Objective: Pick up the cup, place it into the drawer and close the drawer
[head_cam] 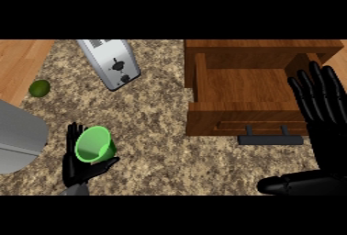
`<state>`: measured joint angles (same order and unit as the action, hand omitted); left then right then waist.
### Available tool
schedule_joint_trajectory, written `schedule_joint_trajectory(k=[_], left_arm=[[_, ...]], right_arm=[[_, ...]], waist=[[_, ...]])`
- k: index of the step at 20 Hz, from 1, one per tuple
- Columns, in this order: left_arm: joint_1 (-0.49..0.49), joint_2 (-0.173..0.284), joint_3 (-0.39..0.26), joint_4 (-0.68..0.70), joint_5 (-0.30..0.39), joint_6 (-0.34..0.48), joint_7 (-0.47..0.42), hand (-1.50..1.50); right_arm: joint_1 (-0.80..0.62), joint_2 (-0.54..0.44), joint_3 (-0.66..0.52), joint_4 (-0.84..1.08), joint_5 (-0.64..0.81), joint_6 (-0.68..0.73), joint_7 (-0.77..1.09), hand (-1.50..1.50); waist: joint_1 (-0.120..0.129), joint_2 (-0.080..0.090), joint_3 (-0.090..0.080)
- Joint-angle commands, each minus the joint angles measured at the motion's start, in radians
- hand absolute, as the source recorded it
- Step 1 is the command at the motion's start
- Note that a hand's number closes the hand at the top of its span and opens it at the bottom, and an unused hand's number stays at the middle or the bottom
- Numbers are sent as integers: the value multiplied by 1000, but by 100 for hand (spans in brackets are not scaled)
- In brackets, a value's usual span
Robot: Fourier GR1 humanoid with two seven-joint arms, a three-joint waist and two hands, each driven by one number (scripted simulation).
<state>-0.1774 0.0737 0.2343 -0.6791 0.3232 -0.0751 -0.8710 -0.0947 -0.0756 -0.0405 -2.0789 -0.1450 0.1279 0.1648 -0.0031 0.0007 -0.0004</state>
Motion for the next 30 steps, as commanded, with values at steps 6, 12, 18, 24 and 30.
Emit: schedule_joint_trajectory(k=[6,12,18,24,30], left_arm=[[-53,3,-12,61,27,-147,-57,150],[-81,15,-11,117,-17,-83,-164,150],[-146,33,1,235,-51,-116,-296,150],[-166,79,-32,120,-41,-180,-178,150],[-49,68,-115,-206,-16,-228,-42,150]], right_arm=[[26,-1,9,-63,-19,2,45,-150],[-25,2,3,27,29,-14,-1,-150],[-41,-22,-24,2,-3,-4,31,-150],[-40,-44,-55,-74,-56,-3,106,-150],[-2,-30,-59,-40,-47,1,59,-150]], waist=[[-1,-1,0],[0,0,0],[-6,2,-1],[-4,0,0],[19,-8,2]])
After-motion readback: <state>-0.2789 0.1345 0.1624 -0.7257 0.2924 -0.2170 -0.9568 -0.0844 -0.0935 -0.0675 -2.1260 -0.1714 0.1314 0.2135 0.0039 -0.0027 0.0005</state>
